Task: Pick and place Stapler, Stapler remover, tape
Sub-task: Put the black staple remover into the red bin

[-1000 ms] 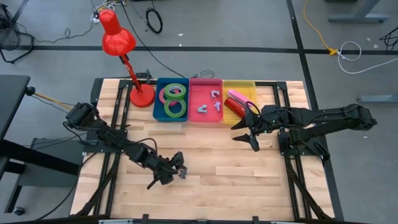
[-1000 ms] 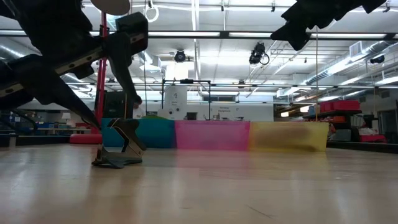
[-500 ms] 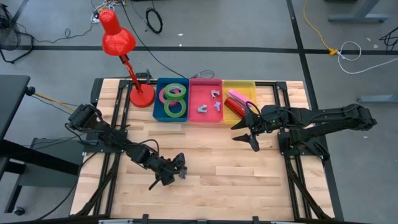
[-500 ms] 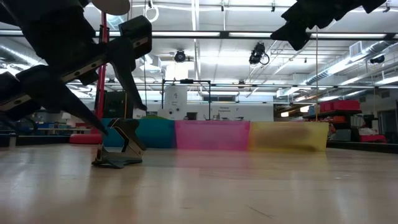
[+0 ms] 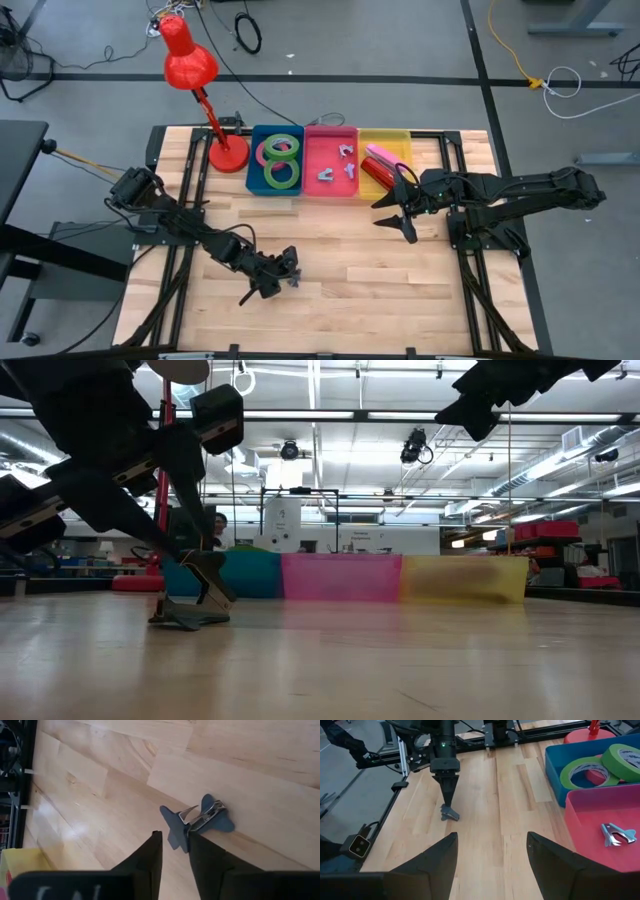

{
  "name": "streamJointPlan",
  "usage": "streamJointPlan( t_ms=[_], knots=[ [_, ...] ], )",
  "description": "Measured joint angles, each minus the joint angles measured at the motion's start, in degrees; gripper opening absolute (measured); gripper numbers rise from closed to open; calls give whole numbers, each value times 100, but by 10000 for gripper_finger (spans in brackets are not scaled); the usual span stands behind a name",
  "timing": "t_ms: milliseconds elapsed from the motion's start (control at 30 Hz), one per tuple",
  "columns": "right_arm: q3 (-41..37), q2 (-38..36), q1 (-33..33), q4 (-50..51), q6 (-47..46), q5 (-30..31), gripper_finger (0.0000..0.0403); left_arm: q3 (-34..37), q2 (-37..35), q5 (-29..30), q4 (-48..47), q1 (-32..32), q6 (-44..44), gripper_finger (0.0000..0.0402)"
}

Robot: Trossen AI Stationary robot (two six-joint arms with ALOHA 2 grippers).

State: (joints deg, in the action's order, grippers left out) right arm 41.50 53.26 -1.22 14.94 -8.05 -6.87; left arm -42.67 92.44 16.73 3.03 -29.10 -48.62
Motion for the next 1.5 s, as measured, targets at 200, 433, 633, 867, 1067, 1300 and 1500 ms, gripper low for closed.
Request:
streamJointPlan(
  t_ms=[200, 433, 633, 867, 1067, 1300, 1500],
  knots=[
    [0, 0, 1, 0, 2, 0, 235, 0, 0, -110, 0, 0, 39, 78],
    [0, 0, 0, 0, 2, 0, 235, 2, 0, -197, -2, -2, 41, 50],
    [0, 1, 0, 0, 2, 0, 235, 2, 0, -197, 0, -2, 44, 24],
    [0, 0, 1, 0, 2, 0, 235, 2, 0, -205, 0, 8, 212, 4],
    [0, 2, 1, -1, 2, 0, 235, -3, 0, -205, -3, 11, 312, 3],
    [0, 0, 1, -2, 0, 2, 235, -187, 0, -187, 2, 11, 307, 1],
    [0, 0, 1, 0, 0, 0, 235, -480, -2, -22, -85, 11, 294, 1]
  ],
)
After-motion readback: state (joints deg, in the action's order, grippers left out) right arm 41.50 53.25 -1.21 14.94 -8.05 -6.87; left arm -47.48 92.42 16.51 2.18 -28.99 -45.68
